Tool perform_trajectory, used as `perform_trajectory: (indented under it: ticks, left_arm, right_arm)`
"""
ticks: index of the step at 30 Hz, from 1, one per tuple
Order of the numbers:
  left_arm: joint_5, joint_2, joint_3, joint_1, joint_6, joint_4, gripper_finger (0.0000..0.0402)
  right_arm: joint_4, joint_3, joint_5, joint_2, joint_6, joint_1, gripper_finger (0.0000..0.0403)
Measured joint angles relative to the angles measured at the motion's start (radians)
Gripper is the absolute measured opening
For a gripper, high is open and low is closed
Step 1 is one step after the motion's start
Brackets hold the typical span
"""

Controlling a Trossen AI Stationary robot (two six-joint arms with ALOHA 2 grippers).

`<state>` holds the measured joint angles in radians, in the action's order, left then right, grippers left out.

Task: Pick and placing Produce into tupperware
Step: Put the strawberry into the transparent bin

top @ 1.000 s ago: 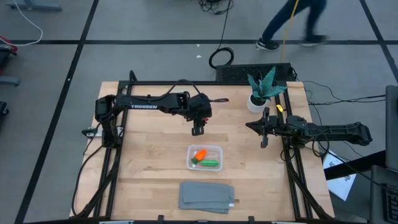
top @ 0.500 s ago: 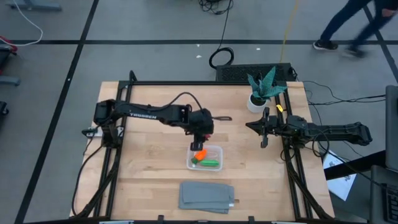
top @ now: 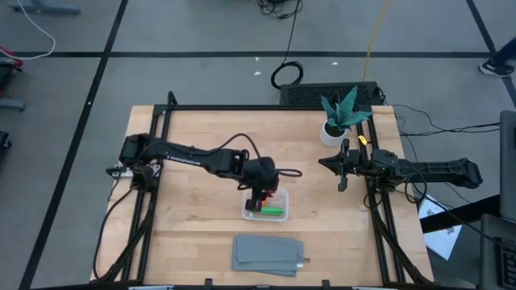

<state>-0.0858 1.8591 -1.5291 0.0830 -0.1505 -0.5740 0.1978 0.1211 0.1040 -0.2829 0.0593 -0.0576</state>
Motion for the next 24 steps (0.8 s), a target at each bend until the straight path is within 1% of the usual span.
perform_trajectory:
  ticks: [9,15,19,24]
  left_arm:
    - [0.007,0.004,0.0,0.025,-0.021,0.01,0.0168]
    - [0.004,0.075,-0.001,0.024,-0.031,0.089,0.0168]
    - [-0.001,0.141,0.0,0.024,-0.051,0.118,0.0168]
    - [-0.005,0.185,0.0,0.022,-0.064,0.127,0.0168]
  right_arm:
    - [0.0,0.0,0.0,0.0,0.0,0.0,0.0]
    - [0.0,0.0,0.0,0.0,0.0,0.0,0.0]
    - [-0.005,0.0,0.0,0.0,0.0,0.0,0.0]
    - [-0.007,0.0,0.0,0.0,-0.007,0.0,0.0]
